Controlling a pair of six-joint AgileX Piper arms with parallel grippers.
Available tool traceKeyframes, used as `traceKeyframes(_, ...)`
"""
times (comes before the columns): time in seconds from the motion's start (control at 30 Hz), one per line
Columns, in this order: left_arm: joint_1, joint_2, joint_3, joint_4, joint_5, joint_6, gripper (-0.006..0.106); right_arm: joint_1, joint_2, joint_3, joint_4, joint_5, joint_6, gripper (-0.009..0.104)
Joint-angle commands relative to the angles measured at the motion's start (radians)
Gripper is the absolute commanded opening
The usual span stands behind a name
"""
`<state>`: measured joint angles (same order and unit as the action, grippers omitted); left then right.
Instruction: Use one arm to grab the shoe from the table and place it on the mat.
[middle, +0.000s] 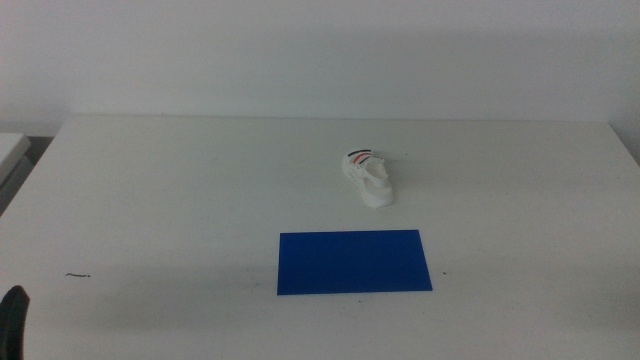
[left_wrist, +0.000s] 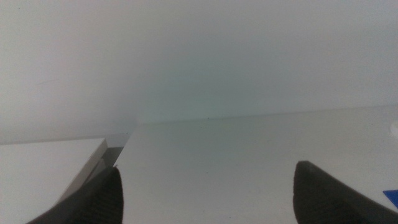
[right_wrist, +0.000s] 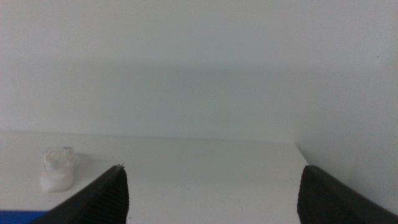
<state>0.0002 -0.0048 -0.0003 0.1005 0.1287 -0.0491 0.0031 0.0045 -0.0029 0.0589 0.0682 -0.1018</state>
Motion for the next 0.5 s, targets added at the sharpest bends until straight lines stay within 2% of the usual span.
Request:
traceKeyframes(0.0,0.000,0.005,0.000,-0.004,-0.013,-0.001,0.094,-0.003,-0.005,-0.011,-0.001,0.047,-0.001,0.087)
traceKeyframes(0.13,0.000,0.005,0.000,-0.004,-0.013,-0.001,0.094,-0.004,0.107,-0.192,-0.001,0.278,-0.001,0.087)
traceKeyframes(0.33,0.000,0.005,0.000,-0.004,-0.013,-0.001,0.094,0.000,0.532,-0.526,-0.003,0.503,-0.001,0.087)
traceKeyframes(0.47,0.000,0.005,0.000,-0.004,-0.013,-0.001,0.094,0.106,0.852,-0.757,0.001,0.642,-0.001,0.087)
